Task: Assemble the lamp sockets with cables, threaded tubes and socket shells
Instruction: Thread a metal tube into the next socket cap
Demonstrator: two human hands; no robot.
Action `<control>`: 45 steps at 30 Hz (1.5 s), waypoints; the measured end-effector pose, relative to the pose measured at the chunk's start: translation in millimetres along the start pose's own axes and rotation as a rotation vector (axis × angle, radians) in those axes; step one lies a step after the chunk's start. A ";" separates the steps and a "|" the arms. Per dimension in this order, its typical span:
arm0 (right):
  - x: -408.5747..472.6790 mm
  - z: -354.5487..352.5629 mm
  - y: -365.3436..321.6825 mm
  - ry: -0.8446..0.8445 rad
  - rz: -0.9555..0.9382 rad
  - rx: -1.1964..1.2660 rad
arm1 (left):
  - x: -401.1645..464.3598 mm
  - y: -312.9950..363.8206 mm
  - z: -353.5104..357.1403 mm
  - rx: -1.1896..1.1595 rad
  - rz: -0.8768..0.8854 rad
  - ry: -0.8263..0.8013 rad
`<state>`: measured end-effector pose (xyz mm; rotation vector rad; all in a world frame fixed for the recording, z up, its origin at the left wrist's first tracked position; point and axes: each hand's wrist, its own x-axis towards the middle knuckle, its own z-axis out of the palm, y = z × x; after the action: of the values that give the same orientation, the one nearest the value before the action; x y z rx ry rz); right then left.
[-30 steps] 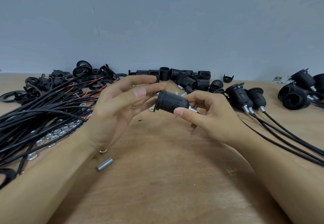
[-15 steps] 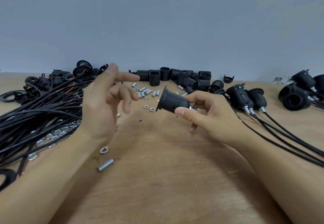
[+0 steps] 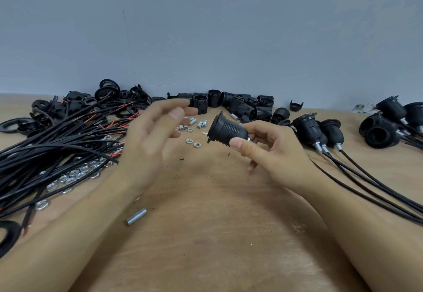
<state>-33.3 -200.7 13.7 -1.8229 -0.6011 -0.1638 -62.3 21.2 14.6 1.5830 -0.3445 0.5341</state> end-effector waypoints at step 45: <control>13.8 46.3 16.0 -0.457 -0.097 -0.844 | 20.3 -28.2 -53.3 1.209 -0.300 -0.049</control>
<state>-22.3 -157.1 -10.0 -2.6810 -1.0464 -0.0629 -37.4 78.5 2.7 2.7496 0.2654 0.4809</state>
